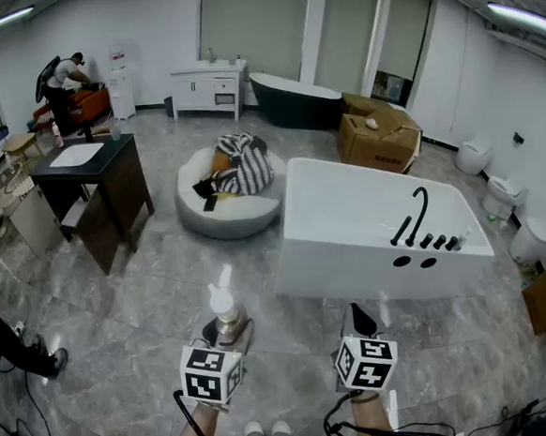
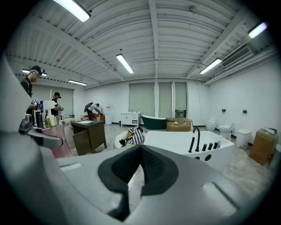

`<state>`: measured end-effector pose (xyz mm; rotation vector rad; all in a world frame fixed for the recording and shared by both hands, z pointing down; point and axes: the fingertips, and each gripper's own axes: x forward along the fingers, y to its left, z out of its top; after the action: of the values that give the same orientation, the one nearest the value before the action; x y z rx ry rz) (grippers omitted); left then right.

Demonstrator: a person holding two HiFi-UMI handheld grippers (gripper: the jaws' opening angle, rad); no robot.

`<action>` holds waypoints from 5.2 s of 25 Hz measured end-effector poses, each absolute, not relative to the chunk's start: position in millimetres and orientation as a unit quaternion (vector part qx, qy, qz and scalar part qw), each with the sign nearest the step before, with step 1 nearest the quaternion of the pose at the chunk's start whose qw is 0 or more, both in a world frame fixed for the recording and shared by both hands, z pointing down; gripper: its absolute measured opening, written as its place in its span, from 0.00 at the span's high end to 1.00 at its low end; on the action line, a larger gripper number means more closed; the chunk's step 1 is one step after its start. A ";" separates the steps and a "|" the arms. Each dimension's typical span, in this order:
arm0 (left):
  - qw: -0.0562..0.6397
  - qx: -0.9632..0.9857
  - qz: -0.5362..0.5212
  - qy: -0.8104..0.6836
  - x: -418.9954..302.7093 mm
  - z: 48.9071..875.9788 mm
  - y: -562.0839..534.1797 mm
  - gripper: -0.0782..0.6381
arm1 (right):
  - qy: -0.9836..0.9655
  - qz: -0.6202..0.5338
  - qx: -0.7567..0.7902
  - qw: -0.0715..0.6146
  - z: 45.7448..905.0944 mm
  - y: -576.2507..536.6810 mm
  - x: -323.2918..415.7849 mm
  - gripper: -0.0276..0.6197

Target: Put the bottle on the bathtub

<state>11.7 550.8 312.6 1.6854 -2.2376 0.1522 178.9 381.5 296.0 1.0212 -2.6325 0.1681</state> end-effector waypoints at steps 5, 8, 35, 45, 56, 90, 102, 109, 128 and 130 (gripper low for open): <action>0.164 0.595 0.056 -0.785 7.8 311.7 557.0 0.57 | -0.920 0.053 0.356 0.156 295.2 389.6 173.7 0.95; 0.165 0.596 0.056 -0.784 7.4 312.3 559.6 0.57 | -0.920 0.051 0.356 0.156 293.5 392.5 172.7 0.95; 0.150 0.614 0.072 -0.771 -51.8 318.1 500.7 0.57 | -0.892 0.097 0.416 0.145 315.2 323.1 159.3 0.95; 0.148 0.621 0.077 -0.766 -86.7 313.3 421.7 0.57 | -0.891 0.108 0.418 0.137 313.5 243.8 121.7 0.95; 0.148 0.617 0.082 -0.769 -121.7 315.2 345.1 0.57 | -0.887 0.113 0.426 0.136 317.6 162.9 97.3 0.95; 0.170 0.615 0.076 -0.766 -214.4 342.2 210.8 0.57 | -0.880 0.112 0.429 0.169 340.8 34.6 23.1 0.95; 0.168 0.629 0.083 -0.755 -293.0 341.2 125.2 0.57 | -0.877 0.107 0.437 0.167 329.2 -41.7 -48.0 0.95; 0.170 0.635 0.091 -0.748 -335.8 339.2 81.3 0.57 | -0.876 0.111 0.439 0.165 325.2 -81.0 -88.3 0.95; 0.177 0.645 0.097 -0.737 -404.0 352.7 -16.8 0.57 | -0.875 0.141 0.436 0.157 334.9 -161.6 -159.0 0.95; 0.181 0.641 0.099 -0.739 -401.5 354.7 -22.3 0.57 | -0.878 0.142 0.428 0.160 338.1 -171.2 -162.6 0.95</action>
<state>-401.5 -22.3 354.7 1.8111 -2.0880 0.2809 -162.6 -171.2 338.1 1.2238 -2.5075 0.4045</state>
